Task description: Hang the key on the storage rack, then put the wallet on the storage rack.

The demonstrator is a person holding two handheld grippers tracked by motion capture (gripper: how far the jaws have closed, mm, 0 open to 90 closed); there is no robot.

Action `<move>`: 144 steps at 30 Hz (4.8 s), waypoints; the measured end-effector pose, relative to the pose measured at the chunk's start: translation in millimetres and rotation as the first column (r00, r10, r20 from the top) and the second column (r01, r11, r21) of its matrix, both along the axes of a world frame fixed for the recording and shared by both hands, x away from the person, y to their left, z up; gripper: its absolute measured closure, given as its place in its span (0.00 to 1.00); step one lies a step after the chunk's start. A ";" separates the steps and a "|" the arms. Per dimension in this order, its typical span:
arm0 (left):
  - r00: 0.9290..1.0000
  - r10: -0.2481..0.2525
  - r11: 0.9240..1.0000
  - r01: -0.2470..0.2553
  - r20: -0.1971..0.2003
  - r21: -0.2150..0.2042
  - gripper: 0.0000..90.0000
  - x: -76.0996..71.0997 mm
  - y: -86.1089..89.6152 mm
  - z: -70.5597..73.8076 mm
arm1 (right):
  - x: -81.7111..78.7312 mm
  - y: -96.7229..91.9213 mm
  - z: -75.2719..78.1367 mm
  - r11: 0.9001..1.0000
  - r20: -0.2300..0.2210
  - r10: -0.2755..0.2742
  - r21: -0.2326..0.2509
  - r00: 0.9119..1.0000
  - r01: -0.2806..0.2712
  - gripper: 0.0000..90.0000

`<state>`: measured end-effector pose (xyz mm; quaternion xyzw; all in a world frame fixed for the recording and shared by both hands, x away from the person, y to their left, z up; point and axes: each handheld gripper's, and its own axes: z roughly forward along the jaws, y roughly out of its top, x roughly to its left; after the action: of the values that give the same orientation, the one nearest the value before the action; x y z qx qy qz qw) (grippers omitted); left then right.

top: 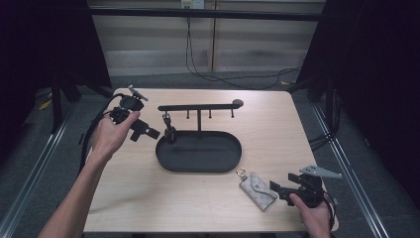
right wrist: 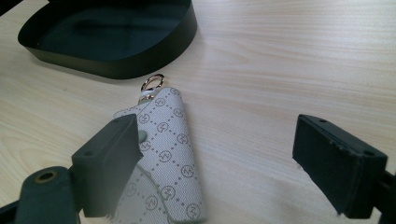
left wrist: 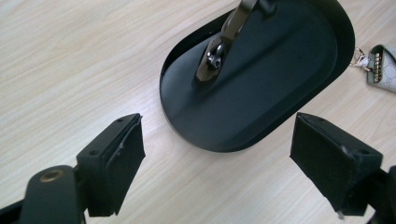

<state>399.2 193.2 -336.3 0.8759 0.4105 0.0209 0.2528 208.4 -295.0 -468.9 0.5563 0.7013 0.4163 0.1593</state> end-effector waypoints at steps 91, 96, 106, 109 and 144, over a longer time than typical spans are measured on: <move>0.953 0.076 0.931 0.038 0.293 -0.362 0.18 -169.4 84.1 -114.3 | 42.6 56.6 19.7 0.942 -0.371 0.224 -0.153 0.901 -0.297 0.28; 0.955 0.079 0.931 0.032 0.286 -0.363 0.18 -169.1 84.6 -114.6 | 49.3 63.5 19.3 0.928 -0.425 0.222 -0.185 0.878 -0.324 0.30; 0.959 0.062 0.936 0.040 0.276 -0.350 0.18 -168.7 82.9 -115.4 | 61.8 80.4 11.9 0.884 -0.515 0.213 -0.260 0.830 -0.388 0.32; 0.959 0.064 0.937 0.038 0.275 -0.348 0.18 -168.5 83.2 -115.5 | 64.7 83.1 10.5 0.874 -0.527 0.212 -0.274 0.823 -0.401 0.32; 0.966 0.050 0.942 0.039 0.252 -0.335 0.18 -167.0 81.3 -117.7 | 77.6 103.3 9.1 0.805 -0.618 0.170 -0.362 0.768 -0.470 0.34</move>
<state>232.1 274.5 -454.0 0.8085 0.3741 0.0645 0.4498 286.0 -191.7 -459.8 0.4593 0.8860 0.0625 0.0092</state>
